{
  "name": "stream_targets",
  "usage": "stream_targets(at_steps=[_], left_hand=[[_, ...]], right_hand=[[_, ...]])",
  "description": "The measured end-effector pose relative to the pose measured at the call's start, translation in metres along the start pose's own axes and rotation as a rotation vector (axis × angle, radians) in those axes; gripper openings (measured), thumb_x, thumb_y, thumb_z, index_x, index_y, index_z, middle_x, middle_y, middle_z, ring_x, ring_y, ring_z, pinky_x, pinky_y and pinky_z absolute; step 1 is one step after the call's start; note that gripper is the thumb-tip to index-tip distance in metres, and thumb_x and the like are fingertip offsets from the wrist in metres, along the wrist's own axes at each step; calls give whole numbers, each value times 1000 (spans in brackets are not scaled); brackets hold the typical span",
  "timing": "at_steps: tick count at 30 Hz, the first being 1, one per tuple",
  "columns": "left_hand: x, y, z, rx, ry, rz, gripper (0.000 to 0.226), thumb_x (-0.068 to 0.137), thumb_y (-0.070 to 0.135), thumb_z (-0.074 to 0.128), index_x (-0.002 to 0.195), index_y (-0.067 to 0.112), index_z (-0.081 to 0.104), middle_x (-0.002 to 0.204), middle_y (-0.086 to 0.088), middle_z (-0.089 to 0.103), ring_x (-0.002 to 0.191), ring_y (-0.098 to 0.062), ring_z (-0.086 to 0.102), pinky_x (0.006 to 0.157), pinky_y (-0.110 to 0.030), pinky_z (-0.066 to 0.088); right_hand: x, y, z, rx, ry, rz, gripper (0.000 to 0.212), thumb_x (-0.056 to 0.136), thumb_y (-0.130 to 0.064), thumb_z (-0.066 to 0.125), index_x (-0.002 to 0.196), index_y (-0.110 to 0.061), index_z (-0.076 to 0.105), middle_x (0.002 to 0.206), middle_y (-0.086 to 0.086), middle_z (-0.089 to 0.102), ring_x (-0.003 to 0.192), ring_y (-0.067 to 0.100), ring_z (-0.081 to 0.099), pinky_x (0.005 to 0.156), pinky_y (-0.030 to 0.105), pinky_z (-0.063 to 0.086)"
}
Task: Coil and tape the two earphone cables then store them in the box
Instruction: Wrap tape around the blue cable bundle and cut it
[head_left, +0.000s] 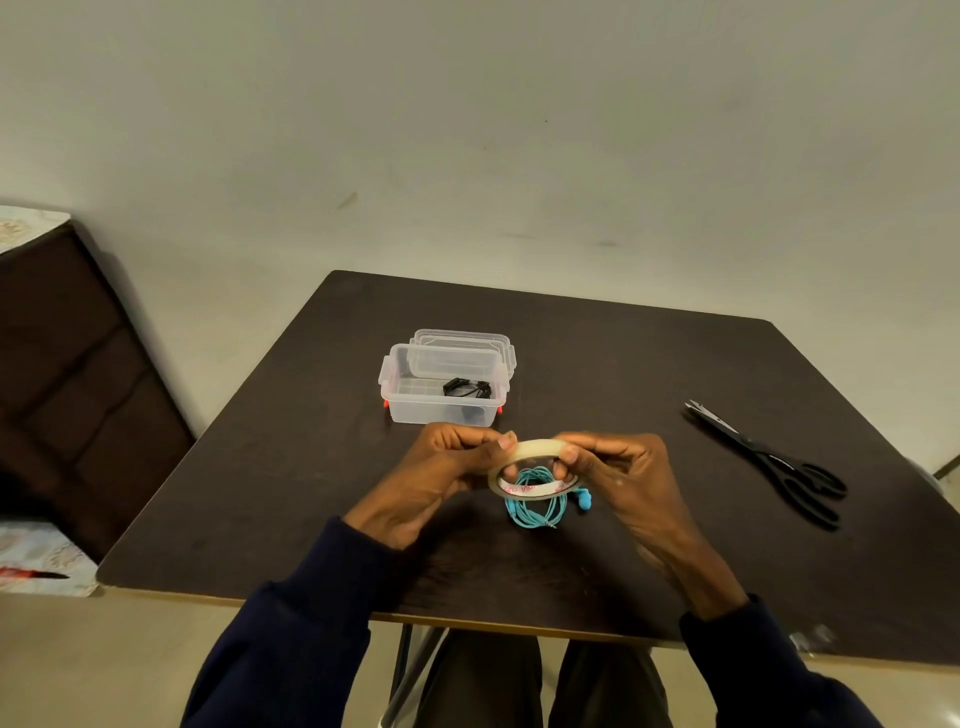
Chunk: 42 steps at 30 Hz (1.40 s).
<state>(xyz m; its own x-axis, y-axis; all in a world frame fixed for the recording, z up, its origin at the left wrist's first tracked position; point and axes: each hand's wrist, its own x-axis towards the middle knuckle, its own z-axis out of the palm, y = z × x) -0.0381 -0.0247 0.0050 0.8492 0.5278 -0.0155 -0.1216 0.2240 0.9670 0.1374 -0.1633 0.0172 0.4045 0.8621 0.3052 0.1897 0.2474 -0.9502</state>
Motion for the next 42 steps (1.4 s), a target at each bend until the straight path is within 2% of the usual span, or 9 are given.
stream_targets(at_steps=[7,11,15,19,26,33,37,39,42], left_hand=[[-3,0,-4,-335,-195,-85,38,87,16,75,121,1,70,105,-15,73,100,-21,70,95,-34,56],[-5,2,5,-413,-169,-107,31,78,12,73,107,0,76,102,-19,69,85,-17,71,90,-34,59],[-4,4,14,-523,-61,-183,17,69,5,76,85,0,79,94,-21,68,67,-14,68,72,-31,61],[-6,9,17,-433,10,-225,8,76,9,77,79,3,81,87,-17,72,71,-16,67,69,-27,60],[-7,13,24,-234,52,-224,17,71,21,72,76,9,82,78,-10,74,60,-11,65,72,-27,60],[-8,11,29,-699,3,-219,15,77,3,75,88,-7,78,88,-20,68,67,-17,67,76,-34,60],[-5,11,31,-703,17,-151,28,71,8,76,96,-6,77,91,-17,70,69,-14,67,81,-34,60],[-4,8,30,-698,71,-153,34,72,8,77,102,-7,74,86,-14,72,66,-13,66,76,-32,61],[-2,7,27,-638,129,-169,20,78,7,75,96,-3,75,85,-16,72,62,-13,64,69,-29,59]], right_hand=[[2,7,2,317,38,97,46,74,-37,85,105,-4,76,82,15,72,76,20,69,76,30,58],[2,6,1,343,80,116,30,75,-28,77,100,-10,79,96,17,75,88,24,73,79,30,60],[2,3,3,288,49,87,38,75,-35,82,102,-8,78,93,20,74,87,29,70,82,35,60],[0,4,-2,227,8,84,27,81,-24,75,104,-9,78,85,15,74,80,23,72,80,33,61],[-1,-4,-5,-20,-41,-38,23,85,-16,67,99,-30,79,95,5,78,88,19,75,74,21,58],[1,8,10,420,142,105,26,83,-13,65,101,3,74,101,36,61,96,43,58,84,43,59],[4,13,19,640,235,184,39,85,-16,63,110,14,63,105,33,55,100,41,53,94,48,56],[3,14,18,604,230,186,35,86,-18,63,108,8,68,105,30,64,100,37,63,91,46,58],[-1,11,7,221,115,61,23,93,-19,58,108,-11,75,109,12,74,102,28,71,84,35,60]])
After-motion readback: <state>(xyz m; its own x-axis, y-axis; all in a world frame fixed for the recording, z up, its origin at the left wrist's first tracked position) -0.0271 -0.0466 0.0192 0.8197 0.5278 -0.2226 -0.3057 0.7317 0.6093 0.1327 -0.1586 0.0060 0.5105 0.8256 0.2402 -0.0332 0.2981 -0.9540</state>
